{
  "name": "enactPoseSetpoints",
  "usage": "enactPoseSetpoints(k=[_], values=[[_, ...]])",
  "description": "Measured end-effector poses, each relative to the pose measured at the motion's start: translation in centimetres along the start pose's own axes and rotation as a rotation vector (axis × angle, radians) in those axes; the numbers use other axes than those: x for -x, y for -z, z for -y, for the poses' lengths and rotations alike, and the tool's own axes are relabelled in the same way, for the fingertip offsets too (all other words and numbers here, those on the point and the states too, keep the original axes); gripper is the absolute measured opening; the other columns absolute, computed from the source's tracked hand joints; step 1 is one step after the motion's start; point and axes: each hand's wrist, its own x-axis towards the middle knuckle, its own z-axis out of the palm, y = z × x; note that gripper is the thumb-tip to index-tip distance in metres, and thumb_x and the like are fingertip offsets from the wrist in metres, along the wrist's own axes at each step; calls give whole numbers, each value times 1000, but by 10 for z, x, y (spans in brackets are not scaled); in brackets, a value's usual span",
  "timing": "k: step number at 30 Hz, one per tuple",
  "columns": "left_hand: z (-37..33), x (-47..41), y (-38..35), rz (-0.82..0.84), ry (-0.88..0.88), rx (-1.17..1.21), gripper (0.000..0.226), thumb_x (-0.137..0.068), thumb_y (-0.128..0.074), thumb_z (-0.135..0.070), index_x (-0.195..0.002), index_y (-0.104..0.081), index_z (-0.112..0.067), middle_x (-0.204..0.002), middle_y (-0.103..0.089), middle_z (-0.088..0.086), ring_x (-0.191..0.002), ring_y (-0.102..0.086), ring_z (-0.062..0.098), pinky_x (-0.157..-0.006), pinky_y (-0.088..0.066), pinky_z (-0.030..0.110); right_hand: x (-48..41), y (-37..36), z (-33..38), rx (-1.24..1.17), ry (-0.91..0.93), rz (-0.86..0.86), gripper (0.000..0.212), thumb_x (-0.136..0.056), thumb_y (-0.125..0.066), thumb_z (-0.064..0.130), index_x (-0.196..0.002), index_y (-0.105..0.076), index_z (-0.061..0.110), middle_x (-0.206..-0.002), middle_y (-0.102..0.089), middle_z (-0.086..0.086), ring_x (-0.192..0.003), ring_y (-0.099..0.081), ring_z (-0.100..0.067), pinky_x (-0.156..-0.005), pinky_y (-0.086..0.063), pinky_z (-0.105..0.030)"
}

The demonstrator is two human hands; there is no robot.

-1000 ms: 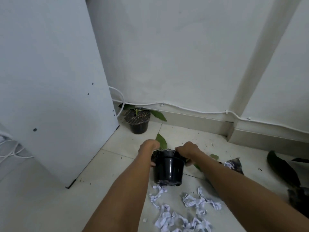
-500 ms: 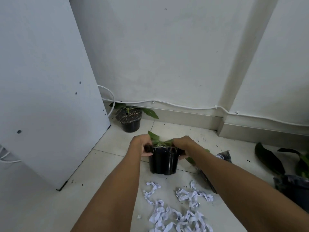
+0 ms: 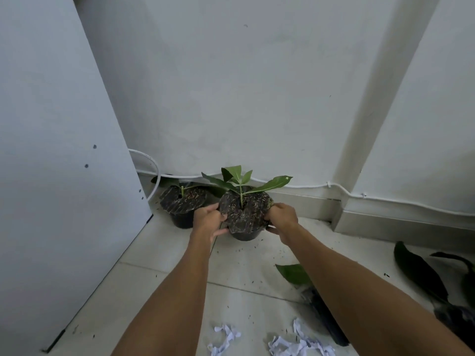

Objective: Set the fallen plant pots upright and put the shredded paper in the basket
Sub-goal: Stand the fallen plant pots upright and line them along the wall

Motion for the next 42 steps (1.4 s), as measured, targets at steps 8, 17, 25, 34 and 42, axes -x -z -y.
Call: enactPoseSetpoints(k=[8,17,25,34,42], values=[[22,-53,-8,-65,20,44,46,-89,-55,12,-131,-62,-7,-126,-67,12,-102,-66,22,-88,-59,50,-43,-16,-23,42,12,-82,20,-84,-55,3,-88,-71,16,-96,-73,-13,-93,-69,-31,-82,-63,-47],[30,-67,-16,-82,18,142,58,-92,-46,13,-145,-47,-11,-130,-63,17,-115,-64,30,-100,-52,53,-61,-23,-32,-26,33,-83,23,-87,-61,2,-106,-70,11,-104,-69,-9,-104,-65,-30,-93,-59,-47],[12,-39,-31,-84,-30,-46,97,-85,-49,12,-158,-8,-36,-155,-38,11,-130,-52,29,-102,-49,40,-38,-2,-14,276,182,-196,36,-92,-67,21,-124,-68,5,-126,-68,-14,-112,-63,-30,-98,-52,-37],[12,54,-73,-162,-58,-300,73,-79,-62,-2,-147,-40,-16,-151,-43,12,-128,-50,32,-107,-45,44,38,103,7,902,222,-63,25,-92,-54,11,-94,-70,-9,-93,-70,-18,-85,-65,-29,-76,-57,-36],[78,128,-140,194,478,-677,51,-103,-42,-25,-146,-38,1,-150,-36,20,-133,-43,40,-109,-44,45,81,187,-39,786,-57,-132,53,-92,-59,35,-128,-55,-4,-132,-59,-21,-108,-60,-32,-88,-51,-36]])
